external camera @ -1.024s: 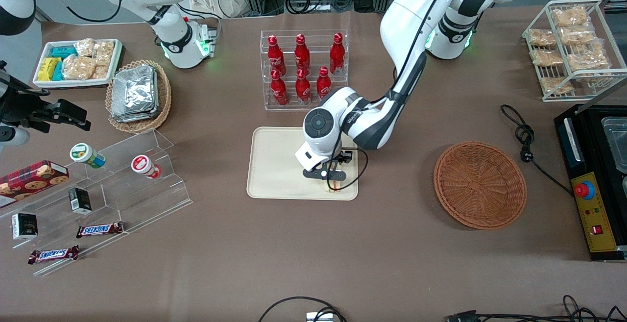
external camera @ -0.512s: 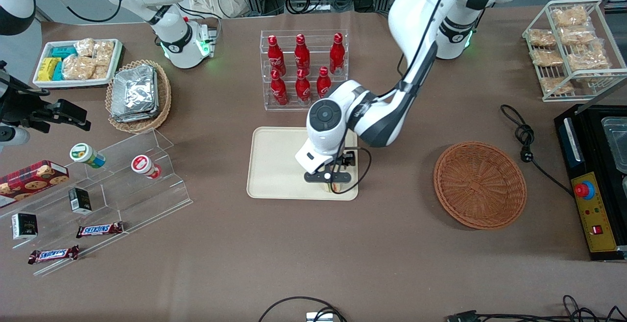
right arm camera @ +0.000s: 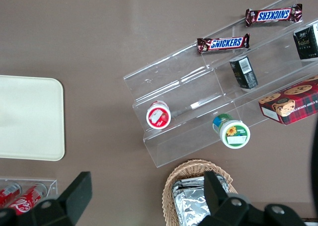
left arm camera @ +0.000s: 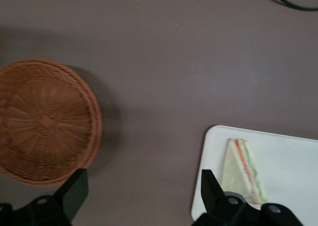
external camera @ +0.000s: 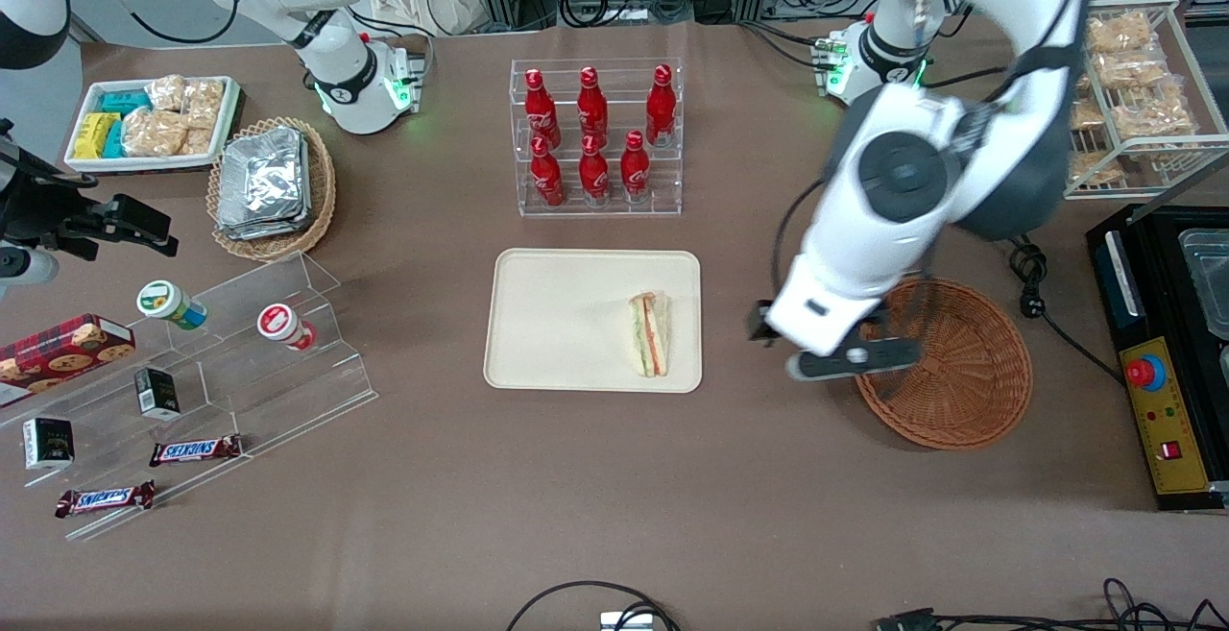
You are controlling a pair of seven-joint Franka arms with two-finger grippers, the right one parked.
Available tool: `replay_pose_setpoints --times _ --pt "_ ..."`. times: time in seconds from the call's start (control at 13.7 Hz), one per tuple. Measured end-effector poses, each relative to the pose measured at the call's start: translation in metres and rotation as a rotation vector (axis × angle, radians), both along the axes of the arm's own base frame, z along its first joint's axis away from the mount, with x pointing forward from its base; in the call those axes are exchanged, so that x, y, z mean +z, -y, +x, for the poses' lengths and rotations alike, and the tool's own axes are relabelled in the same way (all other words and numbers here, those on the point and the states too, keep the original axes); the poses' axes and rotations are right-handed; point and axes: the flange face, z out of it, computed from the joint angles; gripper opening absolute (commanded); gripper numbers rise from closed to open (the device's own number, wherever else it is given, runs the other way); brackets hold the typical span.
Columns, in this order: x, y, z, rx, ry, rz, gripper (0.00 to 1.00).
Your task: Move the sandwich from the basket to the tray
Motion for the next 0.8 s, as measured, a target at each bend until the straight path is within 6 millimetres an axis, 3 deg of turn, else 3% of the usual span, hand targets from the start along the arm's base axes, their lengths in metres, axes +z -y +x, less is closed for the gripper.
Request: replay_pose_setpoints --times 0.29,0.44,0.59,0.8 --pt "0.044 -0.129 -0.025 -0.031 0.015 0.015 1.0" --pt "0.067 -0.17 -0.046 -0.017 0.015 0.021 1.0" --pt "0.085 -0.185 -0.066 -0.03 -0.017 0.03 1.0" --pt "0.1 -0.181 -0.081 -0.04 -0.036 0.034 1.0"
